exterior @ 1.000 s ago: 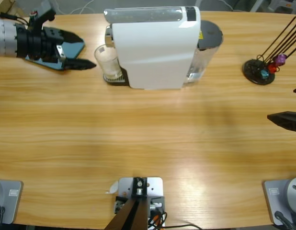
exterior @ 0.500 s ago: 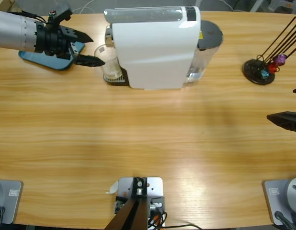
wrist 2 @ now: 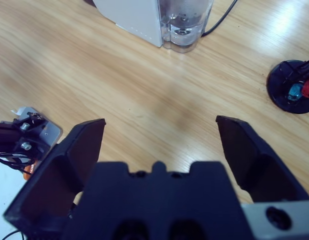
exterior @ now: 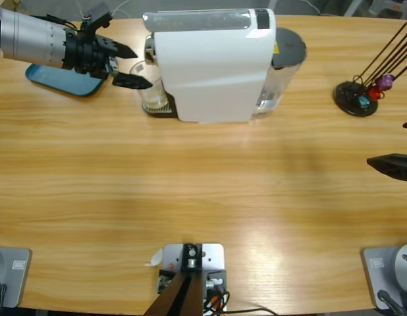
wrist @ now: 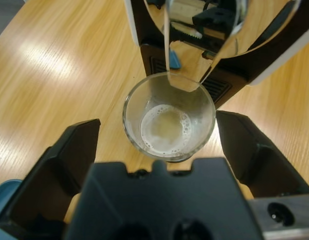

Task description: Pour coffee

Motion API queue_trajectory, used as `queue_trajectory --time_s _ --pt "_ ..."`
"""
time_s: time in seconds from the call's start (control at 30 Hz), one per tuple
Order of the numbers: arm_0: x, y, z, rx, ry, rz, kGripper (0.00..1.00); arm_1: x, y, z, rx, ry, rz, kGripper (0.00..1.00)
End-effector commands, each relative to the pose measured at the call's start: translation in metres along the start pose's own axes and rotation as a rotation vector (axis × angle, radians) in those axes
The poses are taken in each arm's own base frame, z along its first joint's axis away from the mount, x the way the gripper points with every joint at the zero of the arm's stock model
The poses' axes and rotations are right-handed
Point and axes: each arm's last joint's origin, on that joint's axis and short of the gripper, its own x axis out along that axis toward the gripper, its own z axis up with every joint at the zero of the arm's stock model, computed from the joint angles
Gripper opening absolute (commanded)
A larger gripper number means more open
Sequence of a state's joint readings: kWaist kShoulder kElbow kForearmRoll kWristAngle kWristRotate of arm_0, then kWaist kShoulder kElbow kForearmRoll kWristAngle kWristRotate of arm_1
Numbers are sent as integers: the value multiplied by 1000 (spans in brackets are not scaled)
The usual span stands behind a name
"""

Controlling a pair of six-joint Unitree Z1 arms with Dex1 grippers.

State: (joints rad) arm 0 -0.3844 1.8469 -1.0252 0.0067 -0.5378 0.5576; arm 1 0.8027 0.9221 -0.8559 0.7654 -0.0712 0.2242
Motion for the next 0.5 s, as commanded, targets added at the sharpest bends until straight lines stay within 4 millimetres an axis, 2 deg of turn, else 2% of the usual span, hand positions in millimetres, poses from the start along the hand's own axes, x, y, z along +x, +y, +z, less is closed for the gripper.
queue_trajectory --time_s 0.03,0.17,0.43,0.5 --pt "27 10 -11 -5 30 -32 1000 10 0 0 3 55 -26 1000" --pt "33 7 -11 -1 37 -49 1000 10 1 0 3 54 -26 1000" --pt "34 3 -14 -7 43 -64 991 9 0 -1 3 53 -26 1000" --pt "37 2 -13 -6 44 -69 935 10 0 -1 3 54 -26 1000"
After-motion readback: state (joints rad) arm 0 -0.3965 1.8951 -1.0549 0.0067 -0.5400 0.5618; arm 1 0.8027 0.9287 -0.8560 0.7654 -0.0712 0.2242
